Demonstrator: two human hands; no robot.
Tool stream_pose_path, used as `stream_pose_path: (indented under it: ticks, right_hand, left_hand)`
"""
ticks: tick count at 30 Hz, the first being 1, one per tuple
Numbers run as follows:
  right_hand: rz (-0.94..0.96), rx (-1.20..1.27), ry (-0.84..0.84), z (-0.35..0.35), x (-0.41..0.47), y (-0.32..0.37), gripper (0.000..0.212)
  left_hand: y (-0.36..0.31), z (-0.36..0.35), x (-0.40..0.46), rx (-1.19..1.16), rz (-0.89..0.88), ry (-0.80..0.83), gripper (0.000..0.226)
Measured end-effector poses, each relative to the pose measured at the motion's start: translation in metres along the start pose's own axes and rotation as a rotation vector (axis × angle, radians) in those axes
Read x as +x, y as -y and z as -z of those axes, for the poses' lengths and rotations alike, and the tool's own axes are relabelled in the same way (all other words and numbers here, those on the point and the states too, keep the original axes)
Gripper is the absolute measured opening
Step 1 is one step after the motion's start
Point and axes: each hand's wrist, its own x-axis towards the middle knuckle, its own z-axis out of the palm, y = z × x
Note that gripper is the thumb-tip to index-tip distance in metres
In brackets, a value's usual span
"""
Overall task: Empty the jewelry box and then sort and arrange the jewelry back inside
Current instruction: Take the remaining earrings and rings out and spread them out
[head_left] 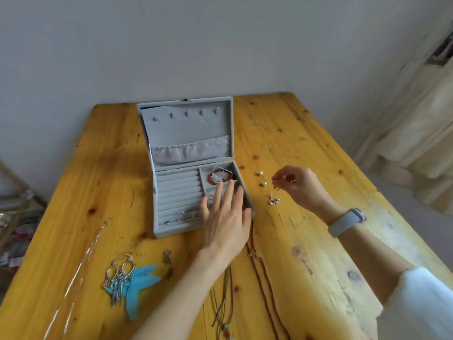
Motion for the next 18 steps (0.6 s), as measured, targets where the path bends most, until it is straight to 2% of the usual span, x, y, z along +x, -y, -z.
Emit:
stream_pose_path:
  ticks: [4,7,18]
  right_hand:
    - [-0.104,-0.171,0.1,0.021,-0.005,-0.042,0.008]
    - [-0.096,-0.21,0.156,0.015,-0.001,-0.056,0.009]
    - [0.04,-0.361,0.021,-0.008,0.013,-0.067,0.019]
  left_hand:
    - [-0.018,-0.025,0.008,0.064,-0.033,0.099,0.075]
    - [-0.019,-0.033,0.007,0.103,-0.02,0.077,0.074]
    - [-0.015,-0.039,0.006,0.158,-0.028,0.053,0.064]
